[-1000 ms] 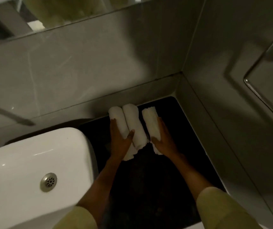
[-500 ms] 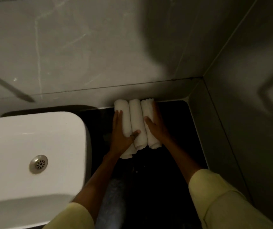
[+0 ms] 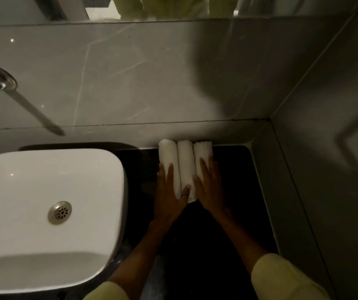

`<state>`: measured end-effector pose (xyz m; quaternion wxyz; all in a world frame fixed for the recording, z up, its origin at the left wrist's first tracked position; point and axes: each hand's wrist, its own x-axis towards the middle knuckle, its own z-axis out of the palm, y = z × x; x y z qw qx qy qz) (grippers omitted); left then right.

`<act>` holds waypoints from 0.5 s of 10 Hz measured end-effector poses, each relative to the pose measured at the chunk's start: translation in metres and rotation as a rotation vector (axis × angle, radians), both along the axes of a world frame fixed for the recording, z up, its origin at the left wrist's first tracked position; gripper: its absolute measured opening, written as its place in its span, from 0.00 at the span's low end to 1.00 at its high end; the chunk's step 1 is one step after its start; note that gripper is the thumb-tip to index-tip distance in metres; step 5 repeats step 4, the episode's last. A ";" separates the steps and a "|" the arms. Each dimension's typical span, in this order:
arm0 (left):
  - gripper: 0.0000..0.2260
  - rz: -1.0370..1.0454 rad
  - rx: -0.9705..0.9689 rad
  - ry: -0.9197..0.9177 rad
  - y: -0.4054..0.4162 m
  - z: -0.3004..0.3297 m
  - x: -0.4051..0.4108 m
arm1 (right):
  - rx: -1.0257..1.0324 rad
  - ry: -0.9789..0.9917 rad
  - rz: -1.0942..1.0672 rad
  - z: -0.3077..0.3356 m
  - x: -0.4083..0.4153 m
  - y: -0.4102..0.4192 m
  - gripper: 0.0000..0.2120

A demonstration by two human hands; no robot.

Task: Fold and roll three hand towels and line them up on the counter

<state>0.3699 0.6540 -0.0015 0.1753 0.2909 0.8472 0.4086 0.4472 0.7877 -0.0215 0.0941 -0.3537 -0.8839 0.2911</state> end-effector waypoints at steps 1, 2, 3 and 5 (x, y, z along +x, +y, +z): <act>0.36 0.025 0.003 0.051 0.004 -0.001 -0.002 | 0.032 0.007 -0.011 0.001 -0.011 0.004 0.28; 0.36 0.021 -0.028 0.089 0.004 0.003 0.002 | 0.048 -0.037 0.011 0.004 -0.013 0.004 0.27; 0.35 0.013 -0.119 0.096 0.000 0.009 -0.001 | 0.091 -0.143 0.048 0.013 -0.008 0.006 0.30; 0.32 -0.008 -0.191 0.241 -0.006 0.033 -0.002 | 0.167 -0.210 0.031 0.039 -0.008 0.004 0.33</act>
